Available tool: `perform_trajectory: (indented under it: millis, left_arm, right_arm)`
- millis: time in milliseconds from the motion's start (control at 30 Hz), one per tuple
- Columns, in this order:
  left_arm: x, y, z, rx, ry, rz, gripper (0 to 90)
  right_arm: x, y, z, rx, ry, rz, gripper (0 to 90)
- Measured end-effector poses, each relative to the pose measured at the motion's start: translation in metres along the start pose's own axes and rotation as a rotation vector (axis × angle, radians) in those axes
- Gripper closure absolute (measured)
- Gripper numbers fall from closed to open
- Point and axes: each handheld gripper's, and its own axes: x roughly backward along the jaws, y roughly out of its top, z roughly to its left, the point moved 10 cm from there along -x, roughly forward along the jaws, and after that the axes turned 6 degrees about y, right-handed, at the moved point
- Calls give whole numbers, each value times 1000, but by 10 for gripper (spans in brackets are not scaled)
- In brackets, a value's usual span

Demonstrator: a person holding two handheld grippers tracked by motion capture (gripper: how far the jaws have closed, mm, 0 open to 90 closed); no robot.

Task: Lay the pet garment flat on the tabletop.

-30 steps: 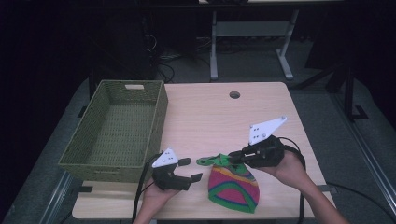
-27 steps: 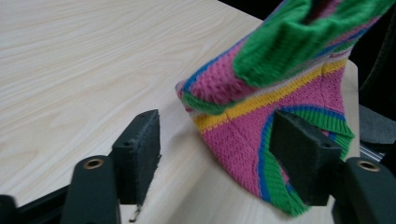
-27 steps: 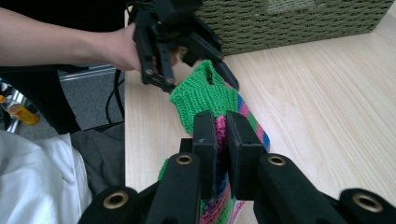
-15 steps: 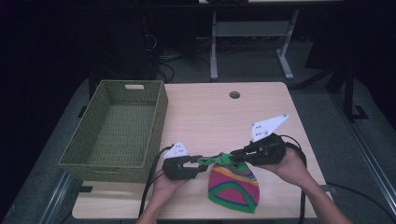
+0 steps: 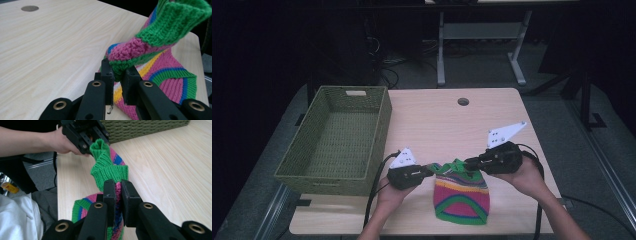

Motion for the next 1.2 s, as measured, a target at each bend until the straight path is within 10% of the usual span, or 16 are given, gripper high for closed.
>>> perform_trajectory:
  millis: [1200]
  left_arm:
    - [-31, 20, 48, 138, 165, 27, 831]
  right_arm:
    - [-5, -1, -102, -167, -146, -30, 823]
